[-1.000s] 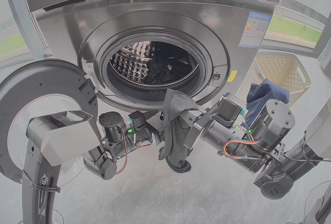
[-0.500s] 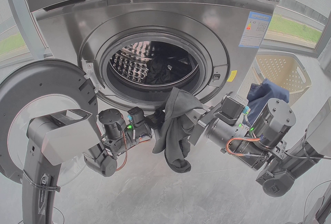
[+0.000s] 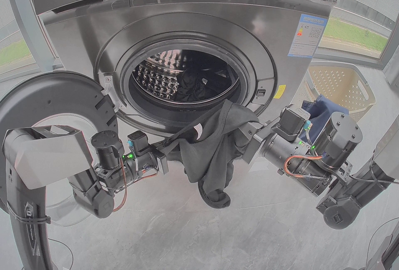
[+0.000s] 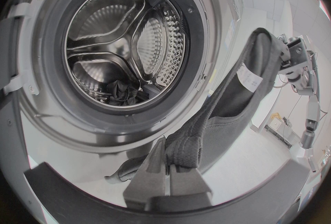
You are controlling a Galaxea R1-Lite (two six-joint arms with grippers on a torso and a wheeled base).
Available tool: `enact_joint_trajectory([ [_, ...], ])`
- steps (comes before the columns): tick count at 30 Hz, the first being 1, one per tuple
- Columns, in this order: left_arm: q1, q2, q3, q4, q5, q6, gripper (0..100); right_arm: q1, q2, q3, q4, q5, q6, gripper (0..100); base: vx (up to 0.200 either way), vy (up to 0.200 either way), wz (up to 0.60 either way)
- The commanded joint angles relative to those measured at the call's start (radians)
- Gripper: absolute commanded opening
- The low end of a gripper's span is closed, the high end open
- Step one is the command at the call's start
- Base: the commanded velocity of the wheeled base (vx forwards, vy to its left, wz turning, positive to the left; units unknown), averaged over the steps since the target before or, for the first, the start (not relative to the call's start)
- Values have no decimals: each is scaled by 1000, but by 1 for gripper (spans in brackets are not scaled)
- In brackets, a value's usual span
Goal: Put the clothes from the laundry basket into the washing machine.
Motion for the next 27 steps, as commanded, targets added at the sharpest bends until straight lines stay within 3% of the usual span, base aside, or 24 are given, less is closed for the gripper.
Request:
enact_joint_trajectory([
  [1, -3, -132, 170, -2, -4, 20, 0, -6, 7, -31, 0, 0, 0, 0, 0, 0, 0],
  [4, -1, -171, 200, -2, -2, 29, 0, -6, 7, -39, 0, 0, 0, 0, 0, 0, 0],
  [15, 48, -439, 305, -1, 6, 11, 0, -52, 7, 39, 0, -9, 0, 0, 0, 0, 0],
  [21, 55, -546, 289, 2, 6, -23, 0, -112, -5, 147, -6, -2, -16, 0, 0, 0, 0],
  [27, 55, -580, 266, 1, 19, -21, 0, -168, -10, 114, -8, 1, -17, 0, 0, 0, 0],
])
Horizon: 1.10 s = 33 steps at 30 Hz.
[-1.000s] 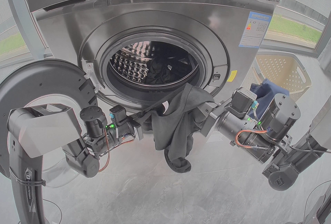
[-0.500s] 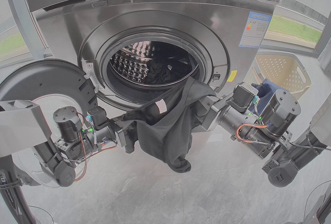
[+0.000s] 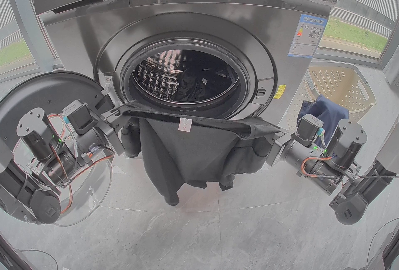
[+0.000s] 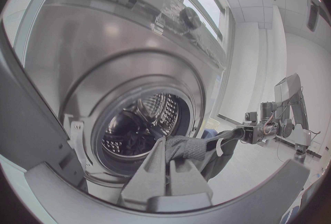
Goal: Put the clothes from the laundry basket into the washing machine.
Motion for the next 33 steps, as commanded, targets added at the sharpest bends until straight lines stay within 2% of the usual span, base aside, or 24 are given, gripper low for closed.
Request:
enact_joint_trajectory([
  [1, 2, -70, -21, 0, 21, -2, 0, -28, -15, -26, -1, 2, 0, 0, 0, 0, 0],
  [7, 2, -71, -32, 0, 48, -26, 0, -16, -23, -55, -6, -1, 6, 0, 0, 0, 0],
  [16, 2, -65, -12, 0, 48, -23, 0, -11, -60, -98, -6, -7, 6, 0, 0, 0, 0],
  [33, -21, -59, -18, 0, 45, -23, 0, -22, -78, -103, -6, -5, 8, 0, 0, 0, 0],
])
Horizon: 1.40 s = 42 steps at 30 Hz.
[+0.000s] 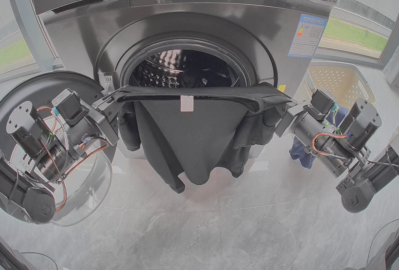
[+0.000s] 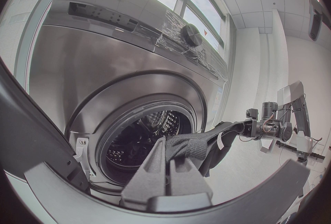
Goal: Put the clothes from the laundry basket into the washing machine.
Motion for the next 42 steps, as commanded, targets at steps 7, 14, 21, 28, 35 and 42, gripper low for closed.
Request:
enact_joint_trajectory([
  [7, -95, 36, -7, 0, 1, 1, 0, 22, 5, 13, 1, -26, 11, 0, 0, 0, 0],
  [14, -159, 117, -76, -2, 3, 0, 0, 122, 106, 79, 1, -30, 40, 0, 0, 0, 0],
  [21, -171, 134, -121, -2, 43, -9, 0, 145, 220, 156, 2, -32, 42, 100, 0, 0, 0],
  [28, -179, 107, -119, -2, 49, -19, 0, 189, 332, 191, 1, -32, 37, 100, 0, 0, 0],
  [35, -196, 77, -113, -2, 49, -20, 0, 208, 415, 141, 1, -29, 37, 100, 0, 0, 0],
  [42, -228, 54, -102, -3, 47, -22, 0, 208, 479, -33, 1, -30, 26, 100, 0, 0, 0],
])
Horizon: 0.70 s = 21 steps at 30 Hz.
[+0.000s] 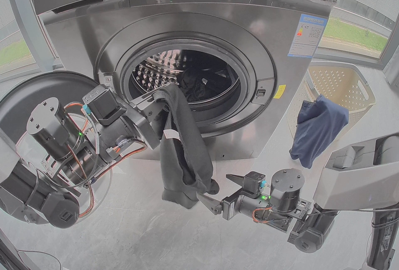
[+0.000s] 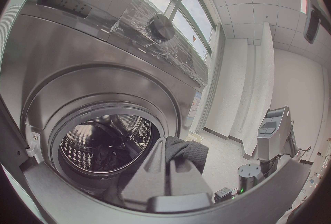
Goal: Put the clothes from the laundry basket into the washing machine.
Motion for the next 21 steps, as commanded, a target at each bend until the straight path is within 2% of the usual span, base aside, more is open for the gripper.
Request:
enact_joint_trajectory([
  [1, -24, -24, 11, -2, -1, -1, 0, -7, 87, -138, -1, 0, -8, 100, 0, 0, 0],
  [7, -26, -52, 22, 0, -9, -2, 0, -34, 161, -295, -1, 1, -17, 100, 0, 0, 0],
  [13, -32, -57, 23, 0, -9, -2, 0, -57, 191, -370, 1, 1, -22, 100, 0, 0, 0],
  [18, -34, -52, 25, 0, -7, -2, 0, -59, 177, -352, -1, 1, -16, 100, 0, 0, 0],
  [21, -26, -46, 20, 0, -6, -2, 0, -53, 115, -255, -1, 1, -11, 100, 0, 0, 0],
])
